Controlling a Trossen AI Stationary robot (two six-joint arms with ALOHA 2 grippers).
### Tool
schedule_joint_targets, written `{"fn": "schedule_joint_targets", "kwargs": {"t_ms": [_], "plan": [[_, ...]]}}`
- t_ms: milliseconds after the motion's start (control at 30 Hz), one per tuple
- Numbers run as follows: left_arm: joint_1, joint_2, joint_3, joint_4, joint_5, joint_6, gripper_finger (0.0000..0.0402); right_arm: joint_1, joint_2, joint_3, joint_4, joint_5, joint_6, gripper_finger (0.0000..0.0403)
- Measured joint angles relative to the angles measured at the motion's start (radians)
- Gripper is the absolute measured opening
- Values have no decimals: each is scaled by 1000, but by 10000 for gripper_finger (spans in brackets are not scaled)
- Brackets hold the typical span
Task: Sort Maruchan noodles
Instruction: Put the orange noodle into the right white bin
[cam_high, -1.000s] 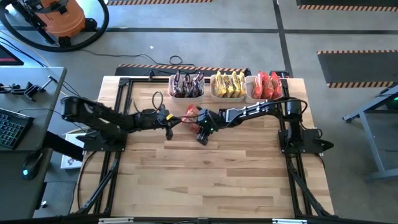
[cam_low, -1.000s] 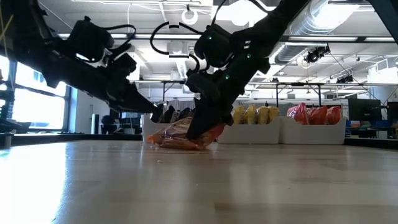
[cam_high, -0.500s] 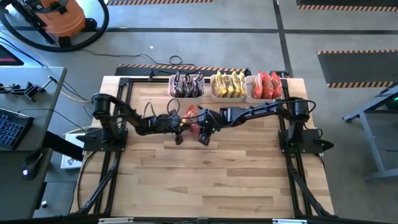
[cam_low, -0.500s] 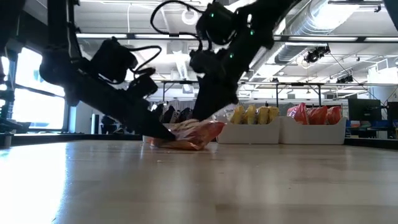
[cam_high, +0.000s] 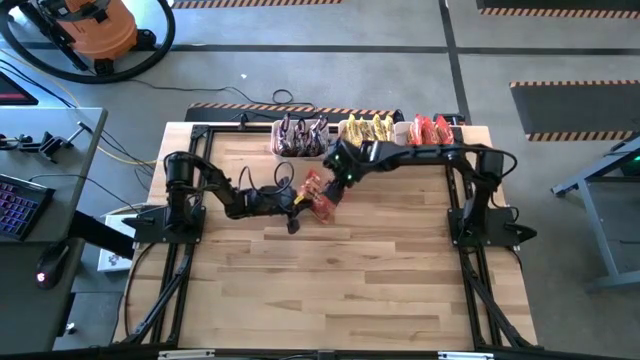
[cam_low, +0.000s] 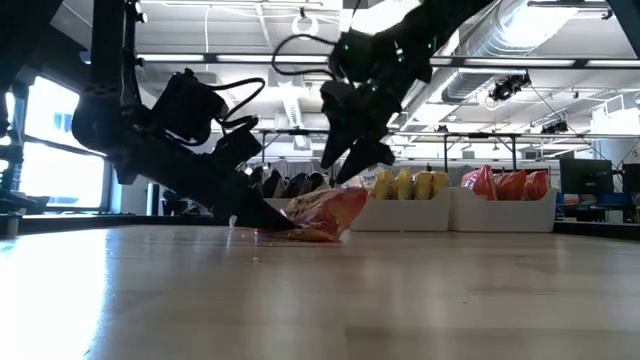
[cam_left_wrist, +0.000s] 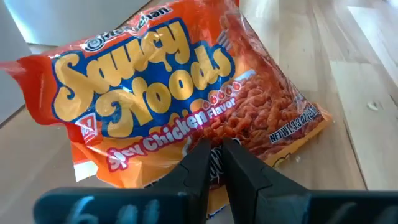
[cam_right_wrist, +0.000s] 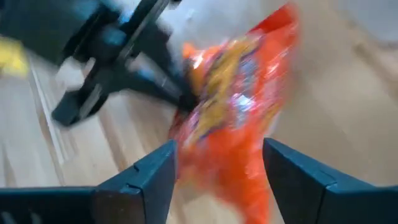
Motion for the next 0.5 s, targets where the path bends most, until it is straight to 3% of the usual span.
{"fn": "schedule_joint_targets", "kwargs": {"t_ms": [233,500], "plan": [[-32,0,-20,23,-23,50,35,-81,33,-71,129,-182,96,223],[-33,1,-20,25,-25,57,35,-57,86,-94,262,-199,139,223]]}}
